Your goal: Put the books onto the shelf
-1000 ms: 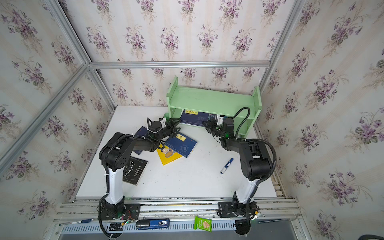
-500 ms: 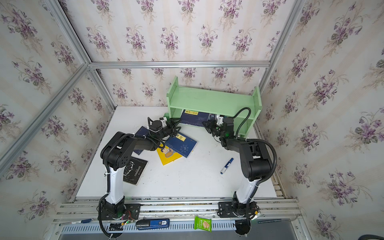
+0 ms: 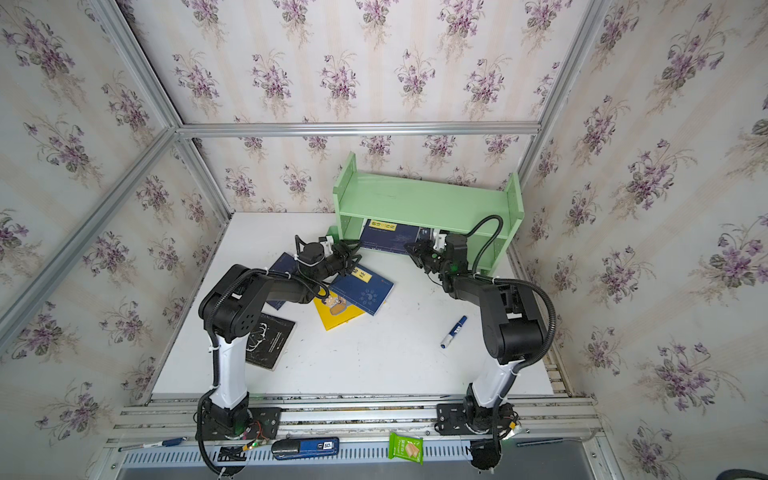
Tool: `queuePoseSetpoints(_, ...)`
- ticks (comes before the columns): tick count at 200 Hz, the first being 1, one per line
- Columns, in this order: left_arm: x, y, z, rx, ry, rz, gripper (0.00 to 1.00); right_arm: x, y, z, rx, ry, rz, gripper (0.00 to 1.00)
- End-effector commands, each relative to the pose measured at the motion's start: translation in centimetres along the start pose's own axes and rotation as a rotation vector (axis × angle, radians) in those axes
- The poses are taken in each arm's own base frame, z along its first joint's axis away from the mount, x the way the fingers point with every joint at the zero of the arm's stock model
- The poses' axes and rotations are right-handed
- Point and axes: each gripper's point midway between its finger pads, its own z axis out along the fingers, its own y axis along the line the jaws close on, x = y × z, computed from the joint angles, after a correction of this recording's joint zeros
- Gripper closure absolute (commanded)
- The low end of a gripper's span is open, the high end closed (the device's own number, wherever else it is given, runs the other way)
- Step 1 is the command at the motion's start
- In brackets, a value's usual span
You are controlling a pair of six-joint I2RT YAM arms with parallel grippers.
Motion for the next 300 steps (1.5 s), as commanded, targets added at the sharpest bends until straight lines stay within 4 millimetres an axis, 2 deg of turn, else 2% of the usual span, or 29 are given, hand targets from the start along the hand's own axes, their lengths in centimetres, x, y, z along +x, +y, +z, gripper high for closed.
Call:
queuePoseSetpoints(1,0.3,3.2,-0.3,-0.116,0.004,-0.064,0.33,-0.6,0.5,-0.6,0.003,-0.043,0.021,0.75)
queuePoseSetpoints(76,0.4,2.8,-0.2,-0.107,0.011,-0.062,0.33,0.1,0.5,-1.6,0.011,-0.044,0.064,0.72)
queuePoseSetpoints(82,0.4,2.8,-0.2,-0.106,0.011,-0.063,0.33,0.2,0.4,-1.7,0.017,-0.046,0.067,0.66)
queuePoseSetpoints(92,0.5,2.7,-0.2,-0.103,0.012,-0.062,0.33,0.4,0.0,-2.1,0.039,-0.051,0.072,0.5)
queuePoseSetpoints(98,0.5,2.6,-0.1,-0.102,0.013,-0.061,0.33,0.5,-0.2,-2.3,0.053,-0.054,0.072,0.45)
queuePoseSetpoints(139,0.5,2.7,-0.1,-0.098,0.014,-0.068,0.33,1.0,-0.5,-3.7,0.108,-0.067,0.052,0.43)
queuePoseSetpoints(170,0.6,2.5,-0.1,-0.09,0.016,-0.071,0.33,1.5,-0.9,-3.7,0.101,-0.062,0.074,0.46)
queuePoseSetpoints(230,0.7,2.7,-0.1,-0.089,0.018,-0.078,0.33,2.1,0.2,-2.1,0.011,-0.039,0.098,0.66)
queuePoseSetpoints(300,0.8,2.9,-0.1,-0.087,0.02,-0.084,0.33,1.9,0.4,-2.4,0.021,-0.057,0.1,0.84)
